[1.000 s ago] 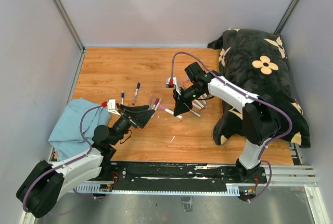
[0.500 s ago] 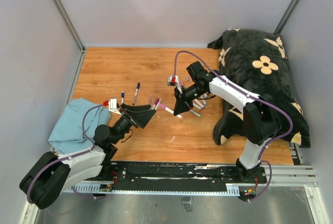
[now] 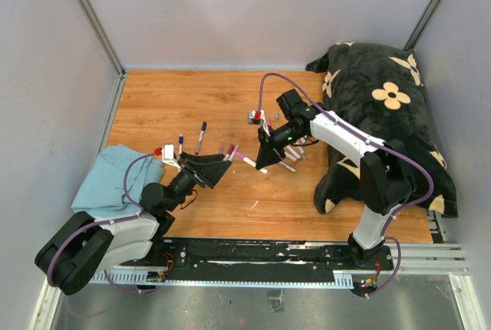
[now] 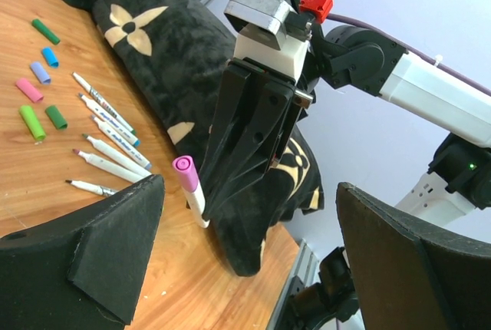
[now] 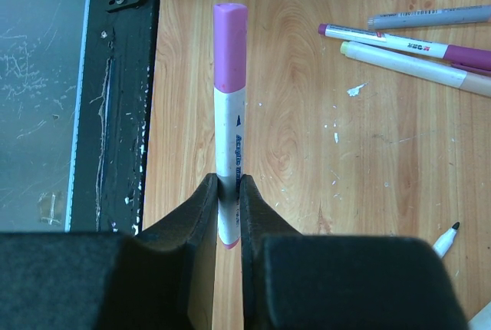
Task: Open the pen caps
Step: Open the pen cap from the pen.
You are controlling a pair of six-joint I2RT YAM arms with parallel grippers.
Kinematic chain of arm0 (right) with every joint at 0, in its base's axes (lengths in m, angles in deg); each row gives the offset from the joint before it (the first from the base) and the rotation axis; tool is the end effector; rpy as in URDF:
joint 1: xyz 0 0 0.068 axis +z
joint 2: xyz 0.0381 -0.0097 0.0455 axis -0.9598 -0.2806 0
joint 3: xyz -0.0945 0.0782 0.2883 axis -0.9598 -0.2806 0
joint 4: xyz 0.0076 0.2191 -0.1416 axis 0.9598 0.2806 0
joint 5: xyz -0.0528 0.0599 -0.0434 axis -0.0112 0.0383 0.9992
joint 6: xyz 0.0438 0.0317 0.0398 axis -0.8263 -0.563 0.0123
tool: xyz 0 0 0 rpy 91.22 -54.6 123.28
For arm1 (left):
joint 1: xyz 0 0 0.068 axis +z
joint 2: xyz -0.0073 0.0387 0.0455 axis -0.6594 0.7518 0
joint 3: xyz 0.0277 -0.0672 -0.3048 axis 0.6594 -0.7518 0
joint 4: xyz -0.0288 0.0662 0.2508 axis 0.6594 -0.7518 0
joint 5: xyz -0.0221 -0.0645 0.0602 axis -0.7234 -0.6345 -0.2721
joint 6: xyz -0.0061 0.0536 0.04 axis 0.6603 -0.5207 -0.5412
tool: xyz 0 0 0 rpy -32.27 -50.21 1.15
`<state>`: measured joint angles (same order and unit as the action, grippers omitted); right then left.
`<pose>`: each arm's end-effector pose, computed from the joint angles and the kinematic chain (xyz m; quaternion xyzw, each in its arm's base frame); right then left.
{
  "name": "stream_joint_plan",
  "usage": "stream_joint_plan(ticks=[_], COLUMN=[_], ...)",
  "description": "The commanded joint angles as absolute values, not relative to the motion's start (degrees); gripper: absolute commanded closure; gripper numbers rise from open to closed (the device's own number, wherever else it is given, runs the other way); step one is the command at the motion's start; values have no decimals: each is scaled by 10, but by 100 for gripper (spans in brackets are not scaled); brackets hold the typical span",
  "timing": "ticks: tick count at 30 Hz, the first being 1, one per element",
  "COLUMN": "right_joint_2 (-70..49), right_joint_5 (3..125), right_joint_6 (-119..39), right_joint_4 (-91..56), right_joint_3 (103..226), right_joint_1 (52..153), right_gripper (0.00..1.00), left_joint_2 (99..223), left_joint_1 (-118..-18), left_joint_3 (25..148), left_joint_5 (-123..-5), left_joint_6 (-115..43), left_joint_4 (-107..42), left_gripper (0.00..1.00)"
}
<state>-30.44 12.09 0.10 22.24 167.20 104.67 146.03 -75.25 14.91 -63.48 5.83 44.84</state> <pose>0.2956 0.2314 0.2841 -0.5464 0.6520 0.4816 0.2108 0.1315 -0.0974 0.2404 -0.0409 0.5769 -0.5889 0.5645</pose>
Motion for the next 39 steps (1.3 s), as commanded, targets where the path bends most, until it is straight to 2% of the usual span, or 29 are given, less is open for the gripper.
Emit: stream_joint_plan(ticks=[1,39], right_joint_2=[-288,-292], right_joint_5=[101,94], right_joint_6=[-3,-4], right_joint_4=[230,231], right_joint_3=[1671,1671], right_joint_1=[1039,1038], right_gripper=[99,99], left_joint_2=[1476,1486], left_joint_1=[-756,-756], left_joint_3=[158,156], left_joint_5=[-644,-642], left_joint_6=[61,64], left_joint_4=[497,517], left_gripper=[3,4])
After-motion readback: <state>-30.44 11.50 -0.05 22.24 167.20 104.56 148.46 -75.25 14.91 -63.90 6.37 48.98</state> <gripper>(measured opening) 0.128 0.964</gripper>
